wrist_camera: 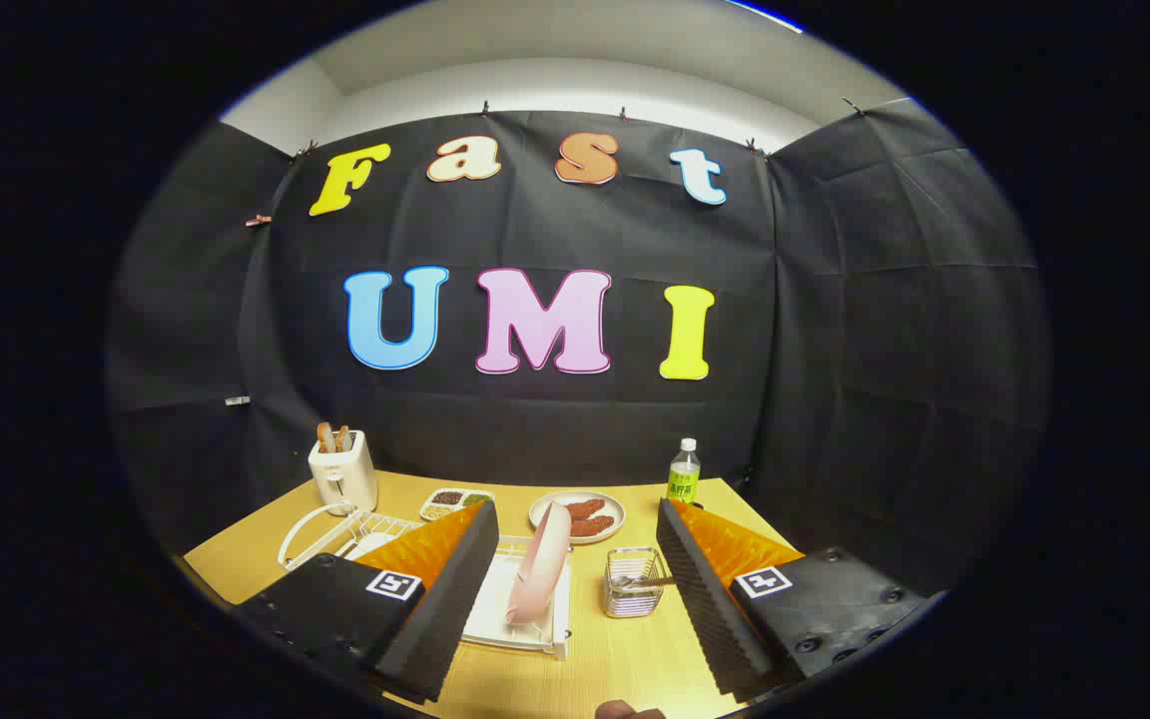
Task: Take the plate from the dish rack, then take the spoon from the basket and place it into the plate.
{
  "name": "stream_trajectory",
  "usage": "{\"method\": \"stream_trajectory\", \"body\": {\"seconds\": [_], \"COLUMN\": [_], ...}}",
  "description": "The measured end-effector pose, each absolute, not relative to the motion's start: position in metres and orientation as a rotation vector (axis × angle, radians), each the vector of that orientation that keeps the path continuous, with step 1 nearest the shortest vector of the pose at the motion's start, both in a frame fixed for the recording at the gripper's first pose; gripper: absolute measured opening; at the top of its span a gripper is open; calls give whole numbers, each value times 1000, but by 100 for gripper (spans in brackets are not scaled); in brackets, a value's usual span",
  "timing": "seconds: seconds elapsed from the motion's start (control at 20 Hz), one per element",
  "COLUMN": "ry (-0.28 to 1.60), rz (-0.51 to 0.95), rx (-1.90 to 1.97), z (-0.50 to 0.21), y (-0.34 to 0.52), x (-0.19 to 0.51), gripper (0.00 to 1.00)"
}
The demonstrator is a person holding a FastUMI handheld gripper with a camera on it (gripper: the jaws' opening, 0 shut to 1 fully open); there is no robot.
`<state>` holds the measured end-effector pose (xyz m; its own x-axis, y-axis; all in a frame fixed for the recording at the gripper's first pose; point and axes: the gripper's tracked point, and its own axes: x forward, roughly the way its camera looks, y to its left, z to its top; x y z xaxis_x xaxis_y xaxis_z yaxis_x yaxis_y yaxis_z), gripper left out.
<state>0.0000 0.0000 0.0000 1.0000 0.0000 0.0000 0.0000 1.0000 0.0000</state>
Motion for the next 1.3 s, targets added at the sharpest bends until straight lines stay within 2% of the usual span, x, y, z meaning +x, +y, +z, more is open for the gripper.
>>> {"method": "stream_trajectory", "body": {"seconds": [0.6,0.95,1.3], "ry": [24,84,178], "rz": [-28,-65,-27], "rx": [-52,-63,-87], "z": [-11,-27,-46], "y": [13,12,24], "x": [18,36,76], "gripper": [98,98,98]}}
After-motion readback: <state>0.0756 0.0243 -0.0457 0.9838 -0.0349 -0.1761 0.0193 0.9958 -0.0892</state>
